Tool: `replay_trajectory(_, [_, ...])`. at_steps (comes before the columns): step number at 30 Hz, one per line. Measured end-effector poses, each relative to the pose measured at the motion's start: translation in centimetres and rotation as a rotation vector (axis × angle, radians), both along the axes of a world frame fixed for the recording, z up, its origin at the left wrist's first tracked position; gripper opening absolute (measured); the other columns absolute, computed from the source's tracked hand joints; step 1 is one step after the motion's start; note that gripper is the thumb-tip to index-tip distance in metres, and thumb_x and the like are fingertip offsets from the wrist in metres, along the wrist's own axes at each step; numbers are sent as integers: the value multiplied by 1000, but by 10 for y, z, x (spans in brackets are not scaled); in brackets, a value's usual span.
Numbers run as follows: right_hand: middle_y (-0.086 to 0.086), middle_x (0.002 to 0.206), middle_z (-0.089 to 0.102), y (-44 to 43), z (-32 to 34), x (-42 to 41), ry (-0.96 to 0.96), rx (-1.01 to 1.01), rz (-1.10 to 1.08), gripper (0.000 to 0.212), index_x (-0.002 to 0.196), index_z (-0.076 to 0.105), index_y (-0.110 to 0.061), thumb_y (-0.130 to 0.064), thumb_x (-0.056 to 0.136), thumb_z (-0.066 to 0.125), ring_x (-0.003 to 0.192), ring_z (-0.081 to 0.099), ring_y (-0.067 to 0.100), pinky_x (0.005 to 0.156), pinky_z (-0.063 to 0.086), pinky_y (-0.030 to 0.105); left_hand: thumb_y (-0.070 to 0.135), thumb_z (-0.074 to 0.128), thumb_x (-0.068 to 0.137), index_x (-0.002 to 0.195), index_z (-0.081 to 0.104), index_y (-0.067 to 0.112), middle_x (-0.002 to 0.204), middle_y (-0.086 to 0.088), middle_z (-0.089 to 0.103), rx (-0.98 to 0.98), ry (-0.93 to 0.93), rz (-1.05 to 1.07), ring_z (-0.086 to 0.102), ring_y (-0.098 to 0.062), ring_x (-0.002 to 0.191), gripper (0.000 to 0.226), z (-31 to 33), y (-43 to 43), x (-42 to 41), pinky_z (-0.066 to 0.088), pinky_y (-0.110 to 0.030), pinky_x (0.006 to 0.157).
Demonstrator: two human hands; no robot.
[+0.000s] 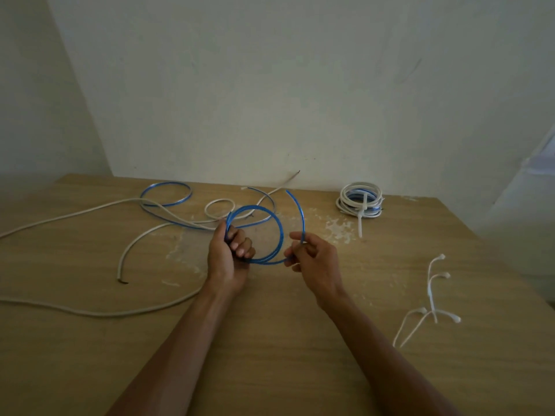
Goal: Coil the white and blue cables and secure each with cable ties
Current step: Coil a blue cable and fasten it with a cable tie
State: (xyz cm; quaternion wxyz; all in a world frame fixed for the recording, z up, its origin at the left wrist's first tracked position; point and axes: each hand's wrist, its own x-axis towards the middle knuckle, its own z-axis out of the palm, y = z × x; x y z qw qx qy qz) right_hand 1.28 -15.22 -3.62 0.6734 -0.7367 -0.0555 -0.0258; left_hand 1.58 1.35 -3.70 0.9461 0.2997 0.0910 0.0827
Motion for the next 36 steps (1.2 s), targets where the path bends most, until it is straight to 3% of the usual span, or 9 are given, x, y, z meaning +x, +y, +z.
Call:
replay_trajectory(3, [1, 67, 65, -4, -6, 8, -100, -124, -26, 27, 122, 66, -15, -7, 103, 49, 54, 60, 10, 57, 51, 23, 35, 35, 107, 72, 43, 19, 48, 7, 32, -107, -63, -53, 32, -9, 40, 39, 2, 8, 1, 33, -22, 42])
replay_trajectory(7, [-1, 66, 62, -4, -10, 12, -133, -190, -28, 26, 123, 65, -14, -13, 105, 46, 48, 56, 7, 52, 49, 24, 31, 37, 104, 91, 62, 15, 42, 6, 26, -105, -146, -123, 27, -8, 34, 33, 4, 19, -2, 27, -19, 39])
replay_trajectory(11, [-2, 62, 61, -11, -13, 19, -209, -205, -123, 24, 118, 66, -16, -15, 105, 46, 47, 55, 8, 52, 48, 26, 32, 34, 105, 68, 47, 20, 49, 7, 34, -144, -159, -180, 34, -7, 42, 41, 5, 22, 0, 35, -20, 44])
replay_trajectory(16, [-4, 60, 58, -11, -12, 18, -280, -138, -136, 22, 110, 64, -18, -12, 106, 43, 52, 55, 7, 55, 49, 24, 31, 35, 105, 74, 52, 17, 42, 10, 22, 31, -127, -232, 21, -4, 31, 38, 4, 12, -2, 16, -20, 37])
replay_trajectory(22, [-10, 61, 52, -2, -13, 16, -226, -51, -137, 18, 102, 65, -25, -37, 102, 51, 57, 46, 12, 55, 39, 33, 34, 33, 105, 64, 40, 18, 43, 8, 22, 170, -89, -358, 20, -4, 32, 44, 3, -6, -8, 14, -23, 38])
replay_trajectory(26, [-2, 65, 53, -9, -5, 15, -217, 11, -116, 12, 100, 71, -26, -33, 99, 62, 59, 44, 10, 56, 40, 33, 32, 33, 105, 66, 43, 16, 44, 6, 24, 252, -124, -398, 22, -6, 35, 44, 4, -12, -13, 21, -23, 38])
replay_trajectory(30, [5, 67, 51, -8, 0, 12, -128, 192, -77, 33, 96, 74, -17, -48, 89, 63, 64, 46, 19, 59, 43, 34, 30, 32, 103, 67, 47, 15, 49, 5, 24, 274, -104, -417, 24, -8, 39, 42, 6, -14, -14, 26, -23, 42])
replay_trajectory(33, [-7, 62, 50, -11, 2, 13, -92, 250, -60, 28, 96, 74, -12, -38, 93, 65, 59, 44, 8, 57, 40, 25, 26, 28, 102, 70, 46, 14, 48, 6, 25, 337, -72, -412, 26, -9, 40, 39, 7, -17, -14, 27, -24, 44])
replay_trajectory(36, [-6, 79, 68, -13, 5, 12, -124, 244, -37, 14, 104, 74, -14, -23, 96, 65, 72, 57, 7, 65, 46, 23, 23, 26, 102, 74, 47, 12, 47, 6, 26, 416, -45, -409, 27, -9, 40, 37, 7, -22, -15, 29, -24, 44])
